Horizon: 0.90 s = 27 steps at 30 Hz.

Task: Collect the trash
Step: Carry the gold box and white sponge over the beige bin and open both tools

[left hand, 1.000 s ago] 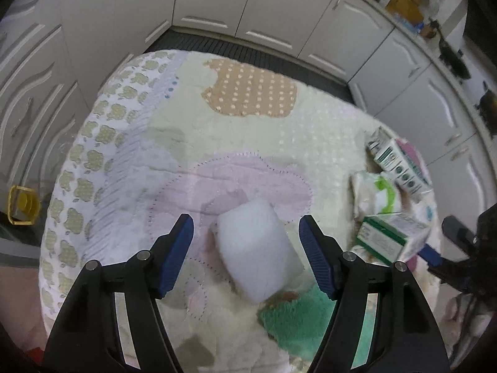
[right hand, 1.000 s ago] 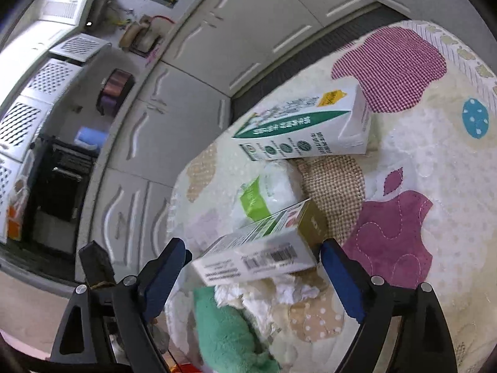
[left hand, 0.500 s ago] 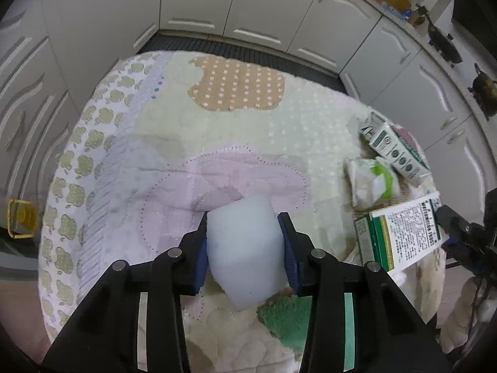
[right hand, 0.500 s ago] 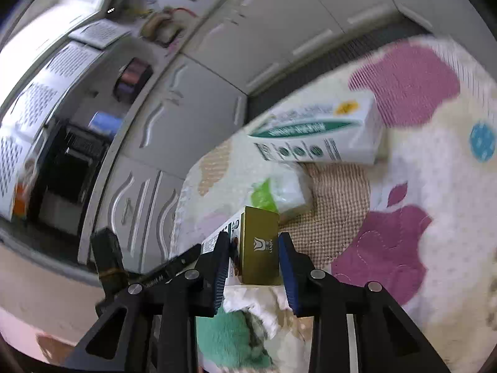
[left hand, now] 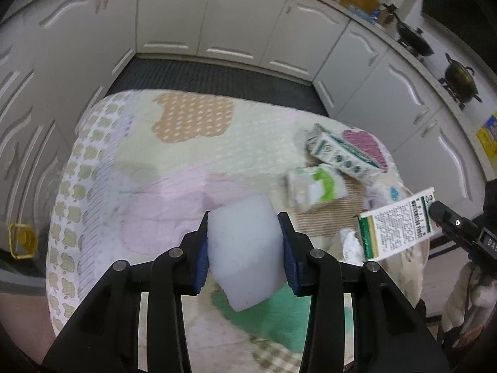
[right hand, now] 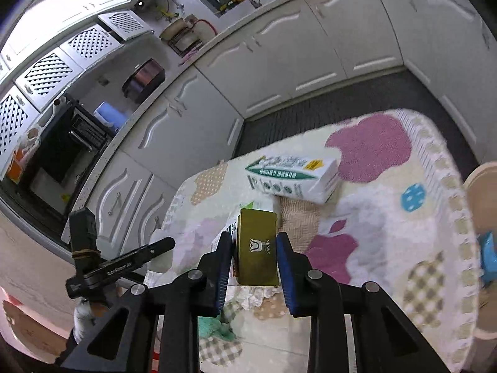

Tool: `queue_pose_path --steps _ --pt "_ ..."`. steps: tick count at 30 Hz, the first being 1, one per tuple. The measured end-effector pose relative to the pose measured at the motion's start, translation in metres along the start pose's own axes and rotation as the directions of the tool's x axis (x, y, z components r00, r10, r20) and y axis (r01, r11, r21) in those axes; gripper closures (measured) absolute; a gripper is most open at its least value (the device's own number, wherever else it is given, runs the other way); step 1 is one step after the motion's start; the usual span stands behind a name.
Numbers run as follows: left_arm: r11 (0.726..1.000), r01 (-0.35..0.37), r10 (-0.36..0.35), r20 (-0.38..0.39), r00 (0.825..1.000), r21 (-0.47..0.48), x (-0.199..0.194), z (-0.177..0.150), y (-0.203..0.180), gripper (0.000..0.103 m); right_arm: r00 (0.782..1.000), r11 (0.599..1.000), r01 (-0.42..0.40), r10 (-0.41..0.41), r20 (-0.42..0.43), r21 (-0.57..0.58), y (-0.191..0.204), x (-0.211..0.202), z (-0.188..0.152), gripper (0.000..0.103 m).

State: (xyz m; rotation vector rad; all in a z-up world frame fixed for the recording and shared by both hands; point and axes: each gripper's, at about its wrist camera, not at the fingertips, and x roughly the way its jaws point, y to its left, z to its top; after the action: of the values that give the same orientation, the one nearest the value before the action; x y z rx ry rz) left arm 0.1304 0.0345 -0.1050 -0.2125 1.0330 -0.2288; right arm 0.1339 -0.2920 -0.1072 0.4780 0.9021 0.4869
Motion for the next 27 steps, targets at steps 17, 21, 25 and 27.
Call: queue_pose_path --steps 17,21,25,27 --pt "0.981 0.131 -0.133 0.0 0.991 0.146 -0.01 0.014 -0.107 0.066 0.986 0.99 0.129 -0.121 0.115 -0.064 -0.021 -0.072 0.005 0.079" --pt "0.965 0.176 -0.176 -0.02 0.984 0.193 -0.005 0.011 -0.146 0.066 0.975 0.984 0.174 -0.165 0.15 -0.043 -0.041 -0.1 0.005 0.079" --pt "0.946 0.224 -0.216 -0.057 0.975 0.236 0.006 0.006 -0.192 0.066 0.956 0.973 0.231 -0.224 0.189 -0.015 -0.067 -0.132 0.004 0.078" --pt "0.935 0.25 -0.238 -0.08 0.968 0.253 0.015 0.004 -0.215 0.066 0.942 0.963 0.27 -0.264 0.205 -0.001 -0.081 -0.146 0.002 0.079"
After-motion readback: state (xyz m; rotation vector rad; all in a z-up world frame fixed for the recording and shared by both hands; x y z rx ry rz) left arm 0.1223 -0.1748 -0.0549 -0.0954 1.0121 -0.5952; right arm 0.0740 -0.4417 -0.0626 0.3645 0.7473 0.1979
